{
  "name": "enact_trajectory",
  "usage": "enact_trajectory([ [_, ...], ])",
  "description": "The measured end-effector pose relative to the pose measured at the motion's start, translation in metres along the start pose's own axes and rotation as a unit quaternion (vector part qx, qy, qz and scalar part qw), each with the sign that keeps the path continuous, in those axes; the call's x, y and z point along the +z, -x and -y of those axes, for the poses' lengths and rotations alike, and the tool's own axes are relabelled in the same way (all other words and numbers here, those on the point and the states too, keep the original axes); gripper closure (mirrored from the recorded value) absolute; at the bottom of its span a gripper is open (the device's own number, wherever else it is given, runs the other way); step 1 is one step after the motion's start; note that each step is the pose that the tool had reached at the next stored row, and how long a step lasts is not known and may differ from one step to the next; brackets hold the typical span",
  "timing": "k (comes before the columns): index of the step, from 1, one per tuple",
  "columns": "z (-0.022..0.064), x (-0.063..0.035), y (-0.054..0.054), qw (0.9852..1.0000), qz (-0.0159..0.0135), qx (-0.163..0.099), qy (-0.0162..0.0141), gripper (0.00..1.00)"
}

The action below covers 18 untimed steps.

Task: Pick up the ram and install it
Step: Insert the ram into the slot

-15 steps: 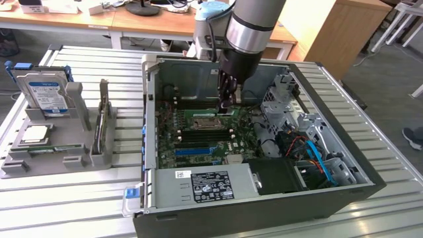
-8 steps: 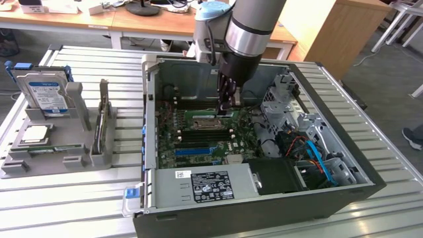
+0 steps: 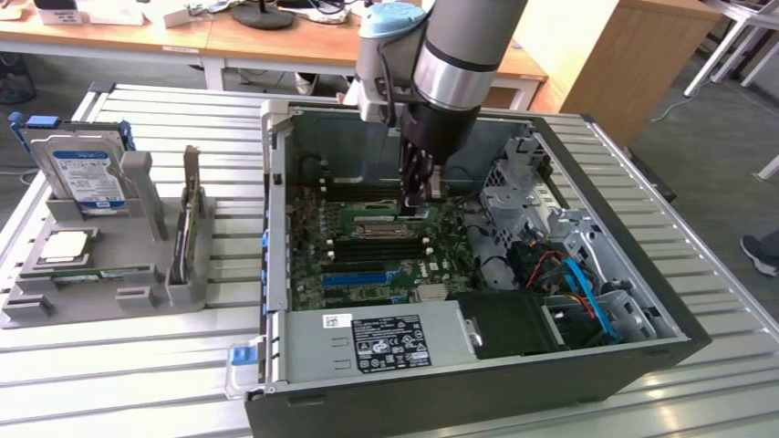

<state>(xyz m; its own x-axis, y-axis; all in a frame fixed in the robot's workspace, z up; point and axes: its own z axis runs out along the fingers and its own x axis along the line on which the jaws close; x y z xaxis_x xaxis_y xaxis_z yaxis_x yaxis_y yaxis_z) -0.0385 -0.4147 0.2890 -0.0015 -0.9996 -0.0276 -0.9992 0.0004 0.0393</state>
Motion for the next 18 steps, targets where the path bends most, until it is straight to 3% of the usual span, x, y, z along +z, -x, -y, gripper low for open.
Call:
enact_trajectory([
  [11, 0.0004, 0.0104, -0.0003, 1.0, 0.0, 0.0, 0.0, 0.88],
  [18, 0.0005, 0.0106, -0.0003, 1.0, 0.0, 0.0, 0.0, 0.88],
])
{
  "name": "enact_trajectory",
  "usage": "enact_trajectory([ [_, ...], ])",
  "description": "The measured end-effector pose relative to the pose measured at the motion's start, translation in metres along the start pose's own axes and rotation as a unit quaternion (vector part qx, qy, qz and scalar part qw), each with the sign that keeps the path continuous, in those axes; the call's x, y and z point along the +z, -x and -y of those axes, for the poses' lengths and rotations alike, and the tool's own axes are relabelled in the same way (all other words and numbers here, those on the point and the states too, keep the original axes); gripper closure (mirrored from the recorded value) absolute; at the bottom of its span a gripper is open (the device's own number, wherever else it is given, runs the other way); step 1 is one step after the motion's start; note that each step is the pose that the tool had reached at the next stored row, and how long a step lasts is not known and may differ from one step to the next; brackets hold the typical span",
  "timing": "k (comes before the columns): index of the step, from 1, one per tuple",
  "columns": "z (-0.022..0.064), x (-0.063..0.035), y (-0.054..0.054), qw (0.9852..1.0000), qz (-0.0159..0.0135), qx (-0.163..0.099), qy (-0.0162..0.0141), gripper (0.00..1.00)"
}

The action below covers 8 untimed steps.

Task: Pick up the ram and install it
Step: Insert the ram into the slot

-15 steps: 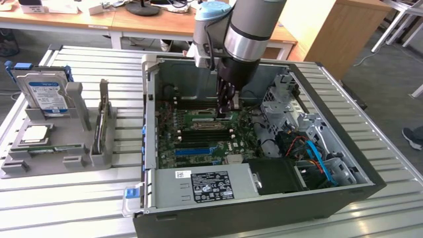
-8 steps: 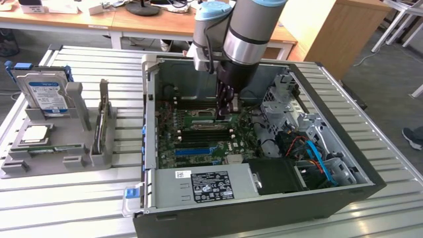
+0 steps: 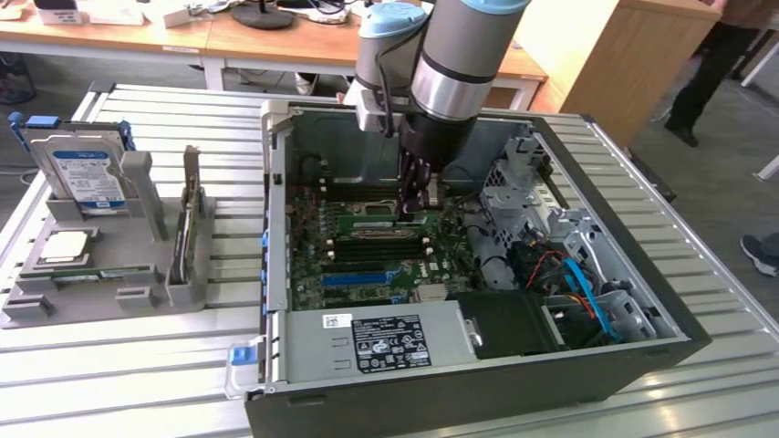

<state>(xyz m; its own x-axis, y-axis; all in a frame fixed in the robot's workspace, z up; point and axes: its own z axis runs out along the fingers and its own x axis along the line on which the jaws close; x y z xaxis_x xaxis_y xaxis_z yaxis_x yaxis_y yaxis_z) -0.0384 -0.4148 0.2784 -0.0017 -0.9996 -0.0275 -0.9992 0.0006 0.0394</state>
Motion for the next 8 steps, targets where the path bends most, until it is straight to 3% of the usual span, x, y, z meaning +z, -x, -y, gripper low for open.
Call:
enact_trajectory([
  [8, 0.0011, 0.0, 0.0, 1.0, 0.0, 0.0, 0.0, 0.88],
])
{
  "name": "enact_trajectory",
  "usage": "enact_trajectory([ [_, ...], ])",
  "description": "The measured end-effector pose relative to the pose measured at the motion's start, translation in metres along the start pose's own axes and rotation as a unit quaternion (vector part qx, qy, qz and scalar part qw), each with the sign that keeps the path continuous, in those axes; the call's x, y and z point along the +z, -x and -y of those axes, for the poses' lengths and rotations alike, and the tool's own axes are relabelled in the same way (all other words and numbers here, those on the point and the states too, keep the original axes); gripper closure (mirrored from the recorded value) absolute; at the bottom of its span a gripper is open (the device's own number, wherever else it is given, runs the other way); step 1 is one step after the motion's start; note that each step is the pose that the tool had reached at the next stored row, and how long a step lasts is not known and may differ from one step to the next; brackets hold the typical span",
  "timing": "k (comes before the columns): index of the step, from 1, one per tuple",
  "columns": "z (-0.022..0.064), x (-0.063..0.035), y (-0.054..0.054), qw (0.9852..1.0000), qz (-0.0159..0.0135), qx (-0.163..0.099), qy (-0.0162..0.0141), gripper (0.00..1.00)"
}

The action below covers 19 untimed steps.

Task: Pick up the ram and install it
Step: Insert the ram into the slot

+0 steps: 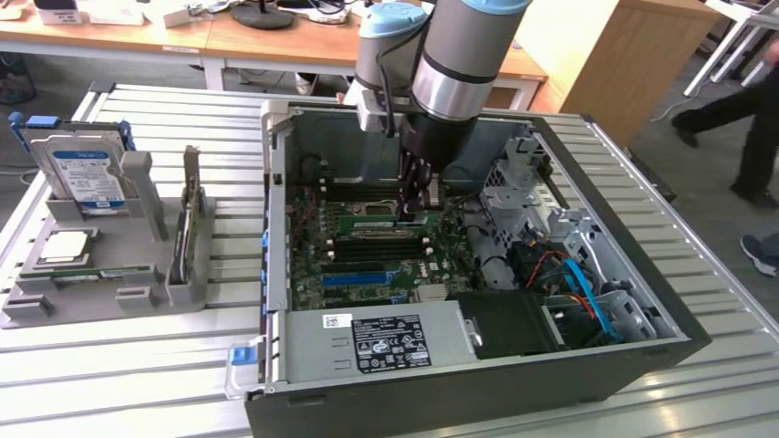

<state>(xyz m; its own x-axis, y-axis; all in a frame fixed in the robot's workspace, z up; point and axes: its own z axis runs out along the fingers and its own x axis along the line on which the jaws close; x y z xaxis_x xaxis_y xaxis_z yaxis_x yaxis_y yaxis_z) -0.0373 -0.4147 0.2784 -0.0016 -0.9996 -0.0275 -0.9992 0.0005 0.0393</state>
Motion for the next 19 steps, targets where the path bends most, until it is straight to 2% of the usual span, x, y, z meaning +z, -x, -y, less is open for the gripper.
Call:
enact_trajectory([
  [10, 0.0, 0.0005, 0.0, 1.0, -0.0002, -0.004, 0.0001, 0.88],
  [19, 0.0003, 0.0063, -0.0002, 1.0, -0.0001, -0.004, 0.0, 0.88],
])
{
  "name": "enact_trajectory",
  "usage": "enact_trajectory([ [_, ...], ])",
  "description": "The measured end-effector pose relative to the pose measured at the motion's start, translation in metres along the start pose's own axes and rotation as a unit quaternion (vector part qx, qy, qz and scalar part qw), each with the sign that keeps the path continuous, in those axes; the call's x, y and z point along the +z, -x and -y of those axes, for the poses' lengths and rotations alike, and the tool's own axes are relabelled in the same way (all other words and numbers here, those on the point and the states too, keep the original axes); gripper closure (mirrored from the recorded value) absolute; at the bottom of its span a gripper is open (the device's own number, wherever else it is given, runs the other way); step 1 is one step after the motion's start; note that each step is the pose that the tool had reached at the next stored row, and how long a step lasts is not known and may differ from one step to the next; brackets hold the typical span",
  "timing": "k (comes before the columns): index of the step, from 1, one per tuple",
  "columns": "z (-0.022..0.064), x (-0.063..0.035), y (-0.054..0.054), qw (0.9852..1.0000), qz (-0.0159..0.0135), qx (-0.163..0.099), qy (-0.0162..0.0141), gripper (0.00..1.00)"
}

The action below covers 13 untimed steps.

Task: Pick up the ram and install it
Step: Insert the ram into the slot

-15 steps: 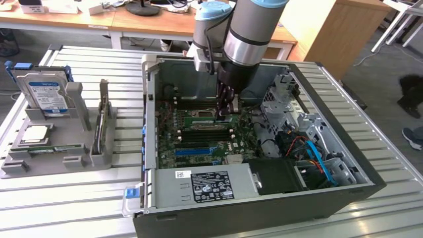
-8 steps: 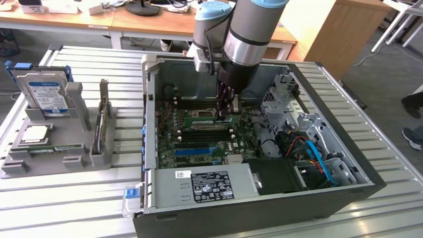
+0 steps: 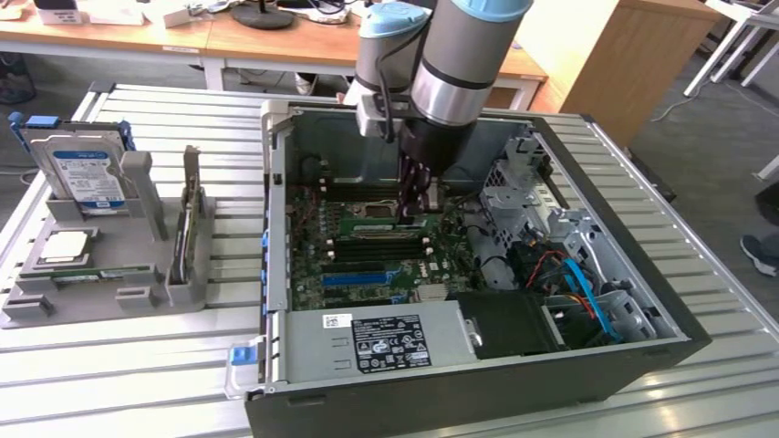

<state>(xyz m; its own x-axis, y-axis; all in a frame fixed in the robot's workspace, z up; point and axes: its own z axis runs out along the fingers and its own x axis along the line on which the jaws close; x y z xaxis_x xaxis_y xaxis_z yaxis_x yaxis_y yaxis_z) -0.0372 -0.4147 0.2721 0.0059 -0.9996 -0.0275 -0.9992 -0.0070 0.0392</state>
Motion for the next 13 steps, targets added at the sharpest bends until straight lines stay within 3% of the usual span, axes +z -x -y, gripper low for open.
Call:
enact_trajectory([
  [13, 0.0002, 0.0064, -0.0002, 1.0, -0.0001, 0.0, 0.0, 0.88],
])
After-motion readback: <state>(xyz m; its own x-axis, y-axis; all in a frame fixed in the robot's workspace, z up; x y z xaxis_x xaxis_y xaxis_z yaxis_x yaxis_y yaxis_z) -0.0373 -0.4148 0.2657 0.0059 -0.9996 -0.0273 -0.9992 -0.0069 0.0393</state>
